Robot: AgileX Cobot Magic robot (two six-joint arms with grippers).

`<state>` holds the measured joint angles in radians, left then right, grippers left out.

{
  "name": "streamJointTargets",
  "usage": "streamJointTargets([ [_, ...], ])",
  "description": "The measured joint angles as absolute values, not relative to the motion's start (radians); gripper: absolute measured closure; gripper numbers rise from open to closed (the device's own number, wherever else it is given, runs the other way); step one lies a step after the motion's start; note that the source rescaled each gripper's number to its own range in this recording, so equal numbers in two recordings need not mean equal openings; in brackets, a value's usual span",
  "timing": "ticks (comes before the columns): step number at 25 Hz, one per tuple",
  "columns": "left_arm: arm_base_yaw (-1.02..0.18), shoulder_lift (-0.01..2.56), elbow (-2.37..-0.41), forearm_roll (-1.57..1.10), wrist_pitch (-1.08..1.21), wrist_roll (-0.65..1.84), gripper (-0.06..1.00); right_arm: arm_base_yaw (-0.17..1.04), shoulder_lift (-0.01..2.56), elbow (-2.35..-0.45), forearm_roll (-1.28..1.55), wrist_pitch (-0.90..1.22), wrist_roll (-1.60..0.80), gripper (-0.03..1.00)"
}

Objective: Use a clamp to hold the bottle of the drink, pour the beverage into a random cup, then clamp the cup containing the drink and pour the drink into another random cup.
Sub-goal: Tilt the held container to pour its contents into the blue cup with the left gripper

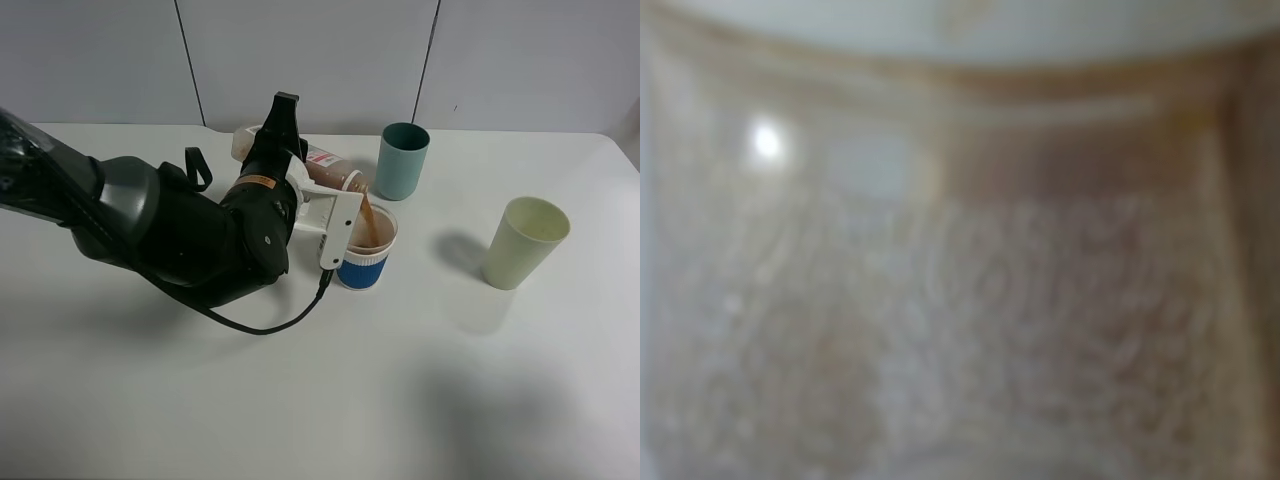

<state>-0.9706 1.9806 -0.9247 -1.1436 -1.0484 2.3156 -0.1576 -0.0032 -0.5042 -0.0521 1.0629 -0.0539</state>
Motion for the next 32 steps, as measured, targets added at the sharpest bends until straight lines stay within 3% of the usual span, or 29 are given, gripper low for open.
streamJointTargets([
  [32,-0.959,1.981,-0.925,-1.113,-1.098,2.402,0.91,-0.158,-0.003,-0.504,-0.052,1.063,-0.054,0.14],
])
